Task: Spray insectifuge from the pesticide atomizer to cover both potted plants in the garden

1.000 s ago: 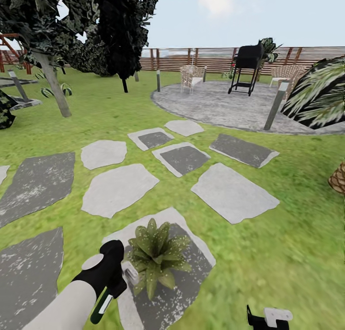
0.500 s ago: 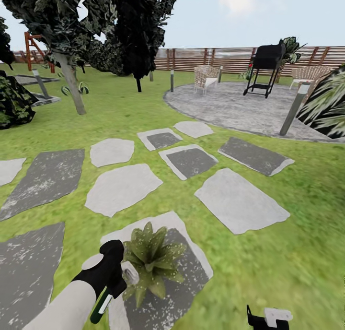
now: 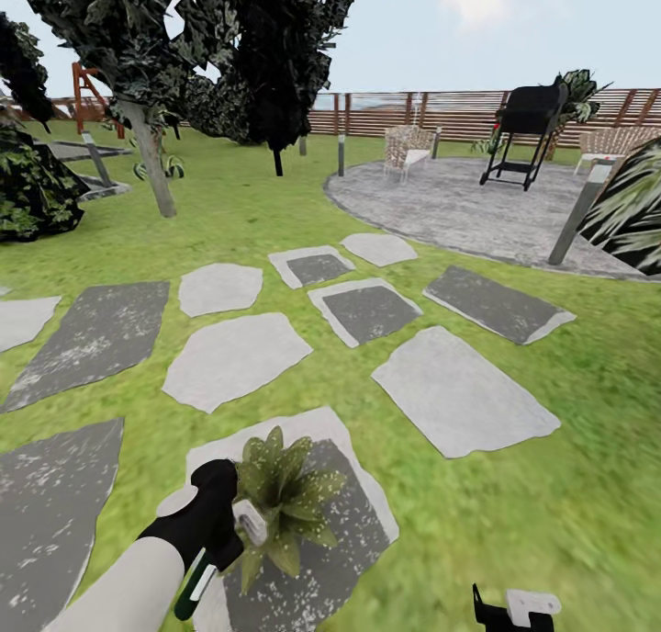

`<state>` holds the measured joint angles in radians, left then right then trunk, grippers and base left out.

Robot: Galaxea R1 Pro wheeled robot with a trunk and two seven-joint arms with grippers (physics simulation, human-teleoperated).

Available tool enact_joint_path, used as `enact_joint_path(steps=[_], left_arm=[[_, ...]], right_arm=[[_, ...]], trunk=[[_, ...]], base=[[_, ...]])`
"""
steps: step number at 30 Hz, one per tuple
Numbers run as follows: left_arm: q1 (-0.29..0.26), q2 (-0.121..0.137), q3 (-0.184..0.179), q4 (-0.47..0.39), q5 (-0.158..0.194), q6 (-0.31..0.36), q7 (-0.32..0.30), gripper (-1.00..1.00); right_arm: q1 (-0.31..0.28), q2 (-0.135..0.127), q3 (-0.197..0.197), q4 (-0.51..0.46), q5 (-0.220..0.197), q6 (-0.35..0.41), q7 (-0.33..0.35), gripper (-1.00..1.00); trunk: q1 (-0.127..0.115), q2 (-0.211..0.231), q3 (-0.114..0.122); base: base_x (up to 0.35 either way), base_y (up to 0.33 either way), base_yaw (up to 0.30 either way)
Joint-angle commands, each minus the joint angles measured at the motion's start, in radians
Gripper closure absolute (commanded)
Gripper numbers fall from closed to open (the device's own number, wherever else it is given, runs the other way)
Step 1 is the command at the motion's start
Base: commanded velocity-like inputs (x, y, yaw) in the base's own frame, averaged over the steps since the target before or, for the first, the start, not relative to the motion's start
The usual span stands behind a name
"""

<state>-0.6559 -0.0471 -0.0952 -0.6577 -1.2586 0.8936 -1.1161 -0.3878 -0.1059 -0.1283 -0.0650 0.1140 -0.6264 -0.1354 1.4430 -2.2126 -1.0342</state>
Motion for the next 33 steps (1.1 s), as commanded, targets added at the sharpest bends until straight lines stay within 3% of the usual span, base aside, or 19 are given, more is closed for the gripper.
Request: enact_joint_path(steps=[1,14,18,23,26,30,33], left_arm=[[-0.001,0.0,-0.001,-0.001,-0.009,0.005,-0.01,1.0],[0.016,0.007,0.003,0.01,-0.007,0.002,-0.01,1.0],[0.059,0.005,0.002,0.005,-0.007,-0.072,-0.008,1.0],[0.064,-0.019,0.002,0.004,-0.007,-0.087,-0.008,1.0],[0.078,-0.008,0.003,0.014,-0.008,-0.089,-0.008,1.0],[0.115,-0.003,0.003,0.014,-0.007,-0.09,0.083,1.0],[0.122,-0.006,0.006,0.005,0.027,-0.09,0.128,1.0]], right_arm=[[0.0,0.0,-0.007,0.001,0.011,-0.003,-0.004,-1.0],[0.0,-0.001,-0.007,0.001,0.01,-0.003,-0.004,-1.0],[0.0,-0.001,-0.007,0.001,0.011,-0.003,-0.004,-1.0],[0.0,-0.002,-0.007,0.001,0.012,-0.003,-0.004,-1.0],[0.0,-0.003,-0.007,0.002,0.012,-0.003,-0.004,-1.0],[0.0,-0.006,-0.007,0.002,0.012,-0.003,-0.004,-1.0],[0.0,-0.007,-0.007,0.002,0.012,-0.003,-0.004,-1.0]], trunk=[[0.0,0.0,-0.001],[0.0,0.0,-0.001],[0.0,0.0,-0.001],[0.0,0.0,-0.001],[0.0,0.0,-0.001],[0.0,0.0,-0.001],[0.0,0.0,-0.001]], base=[[-0.006,-0.002,0.252],[-0.001,0.0,0.03],[0.0,0.0,0.0],[0.0,0.0,0.0],[0.0,0.0,0.0],[0.0,0.0,0.0],[0.0,0.0,0.0]])
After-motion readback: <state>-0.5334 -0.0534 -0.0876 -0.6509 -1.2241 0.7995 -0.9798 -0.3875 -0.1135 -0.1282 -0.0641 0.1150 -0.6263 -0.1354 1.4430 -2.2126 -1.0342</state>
